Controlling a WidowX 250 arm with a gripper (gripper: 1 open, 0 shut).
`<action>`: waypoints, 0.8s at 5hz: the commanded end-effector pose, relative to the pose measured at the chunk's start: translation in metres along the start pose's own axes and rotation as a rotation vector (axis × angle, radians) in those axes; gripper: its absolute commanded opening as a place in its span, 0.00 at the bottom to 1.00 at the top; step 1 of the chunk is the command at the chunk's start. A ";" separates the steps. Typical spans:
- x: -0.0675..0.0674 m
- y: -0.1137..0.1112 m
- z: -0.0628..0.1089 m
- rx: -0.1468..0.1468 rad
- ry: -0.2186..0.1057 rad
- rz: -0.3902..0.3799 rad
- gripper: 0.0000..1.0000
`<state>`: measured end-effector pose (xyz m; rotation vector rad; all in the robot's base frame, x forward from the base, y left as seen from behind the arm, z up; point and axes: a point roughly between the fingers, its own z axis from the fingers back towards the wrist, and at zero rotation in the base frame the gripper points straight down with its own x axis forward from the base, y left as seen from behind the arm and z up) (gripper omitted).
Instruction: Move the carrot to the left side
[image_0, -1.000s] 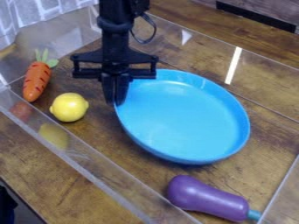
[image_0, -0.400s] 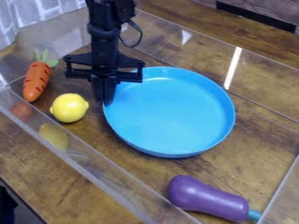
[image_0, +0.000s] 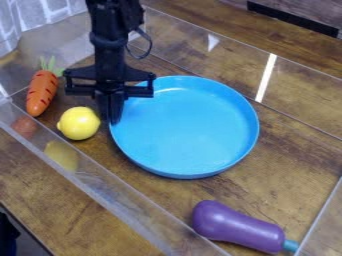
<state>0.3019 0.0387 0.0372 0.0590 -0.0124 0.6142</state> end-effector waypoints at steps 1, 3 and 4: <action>0.004 0.003 0.025 -0.039 -0.066 0.053 0.00; 0.003 0.006 0.025 -0.044 -0.070 0.149 0.00; -0.005 0.003 0.018 -0.044 -0.069 0.200 0.00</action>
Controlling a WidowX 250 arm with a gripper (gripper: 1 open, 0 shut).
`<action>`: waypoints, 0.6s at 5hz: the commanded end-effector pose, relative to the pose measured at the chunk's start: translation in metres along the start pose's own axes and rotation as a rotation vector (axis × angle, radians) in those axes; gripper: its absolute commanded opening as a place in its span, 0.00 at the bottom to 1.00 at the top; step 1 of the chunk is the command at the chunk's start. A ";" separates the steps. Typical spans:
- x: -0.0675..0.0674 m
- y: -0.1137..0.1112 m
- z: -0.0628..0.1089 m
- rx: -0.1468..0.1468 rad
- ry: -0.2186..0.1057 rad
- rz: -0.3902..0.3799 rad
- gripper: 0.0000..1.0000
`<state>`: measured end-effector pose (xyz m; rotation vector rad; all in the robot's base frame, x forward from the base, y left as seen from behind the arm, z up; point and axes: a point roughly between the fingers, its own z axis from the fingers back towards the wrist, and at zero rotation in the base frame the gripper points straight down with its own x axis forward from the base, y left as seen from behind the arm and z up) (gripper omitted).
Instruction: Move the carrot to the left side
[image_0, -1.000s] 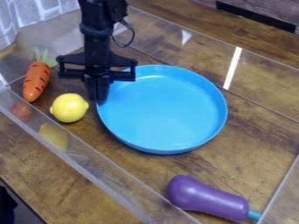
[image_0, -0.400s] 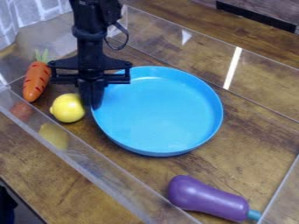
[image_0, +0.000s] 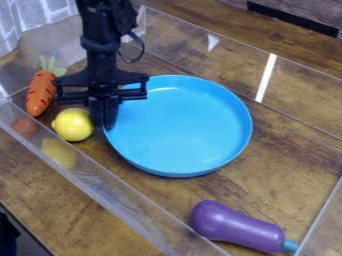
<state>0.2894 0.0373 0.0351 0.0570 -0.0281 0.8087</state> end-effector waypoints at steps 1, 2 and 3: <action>-0.004 -0.009 0.021 -0.053 -0.059 0.036 0.00; -0.009 -0.009 0.016 -0.065 -0.054 0.098 0.00; -0.012 -0.005 0.014 -0.079 -0.048 0.169 0.00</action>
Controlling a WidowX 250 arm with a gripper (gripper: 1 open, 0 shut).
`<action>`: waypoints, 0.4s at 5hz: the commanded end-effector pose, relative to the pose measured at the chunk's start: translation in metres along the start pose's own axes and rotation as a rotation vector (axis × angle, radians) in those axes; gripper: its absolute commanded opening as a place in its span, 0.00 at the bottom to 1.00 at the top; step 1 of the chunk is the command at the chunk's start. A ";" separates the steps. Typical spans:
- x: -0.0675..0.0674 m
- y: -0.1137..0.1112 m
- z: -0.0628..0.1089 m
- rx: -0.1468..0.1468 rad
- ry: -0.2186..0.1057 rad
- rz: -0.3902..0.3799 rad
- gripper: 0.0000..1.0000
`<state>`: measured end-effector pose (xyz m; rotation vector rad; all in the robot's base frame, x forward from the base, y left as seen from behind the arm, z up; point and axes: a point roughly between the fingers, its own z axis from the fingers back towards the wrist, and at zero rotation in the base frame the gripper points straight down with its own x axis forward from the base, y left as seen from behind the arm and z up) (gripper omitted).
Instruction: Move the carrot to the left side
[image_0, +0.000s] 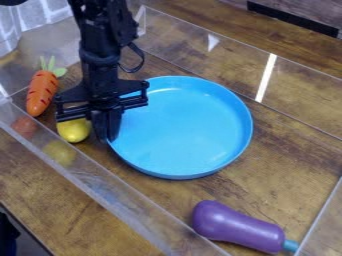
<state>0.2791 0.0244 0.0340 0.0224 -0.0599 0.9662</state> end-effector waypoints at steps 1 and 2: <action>0.011 0.005 0.010 -0.056 -0.025 0.027 0.00; 0.017 0.012 0.004 -0.068 -0.016 0.040 0.00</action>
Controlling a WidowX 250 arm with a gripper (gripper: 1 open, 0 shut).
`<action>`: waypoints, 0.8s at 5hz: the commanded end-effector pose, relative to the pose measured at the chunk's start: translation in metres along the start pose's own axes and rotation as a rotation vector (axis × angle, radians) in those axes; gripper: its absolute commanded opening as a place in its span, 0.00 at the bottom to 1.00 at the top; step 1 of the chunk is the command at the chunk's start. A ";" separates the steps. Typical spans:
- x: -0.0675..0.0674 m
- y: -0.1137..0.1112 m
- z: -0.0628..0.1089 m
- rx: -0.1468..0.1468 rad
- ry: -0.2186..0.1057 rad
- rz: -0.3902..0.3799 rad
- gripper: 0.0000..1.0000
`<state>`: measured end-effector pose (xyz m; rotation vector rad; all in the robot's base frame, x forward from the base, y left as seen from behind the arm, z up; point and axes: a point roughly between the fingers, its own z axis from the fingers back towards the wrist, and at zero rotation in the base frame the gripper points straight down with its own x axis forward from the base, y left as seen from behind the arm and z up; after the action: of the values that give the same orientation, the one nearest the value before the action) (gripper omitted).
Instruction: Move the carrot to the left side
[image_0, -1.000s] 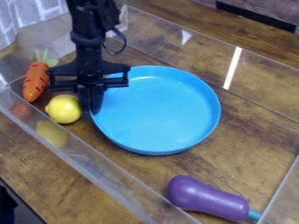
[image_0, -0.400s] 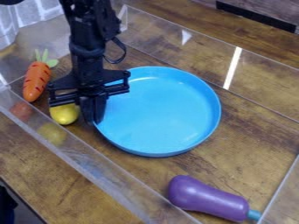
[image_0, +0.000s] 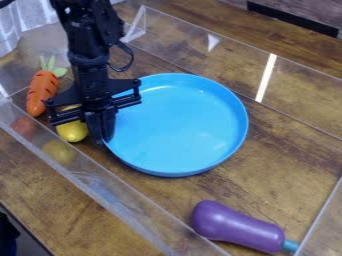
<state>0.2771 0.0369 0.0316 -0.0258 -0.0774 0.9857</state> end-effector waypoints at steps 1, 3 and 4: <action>0.011 0.004 0.003 -0.033 -0.011 0.027 0.00; -0.003 -0.006 0.031 -0.051 0.010 -0.006 0.00; -0.017 -0.018 0.036 -0.063 0.019 -0.036 0.00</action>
<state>0.2685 0.0113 0.0467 -0.0634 -0.0138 0.9550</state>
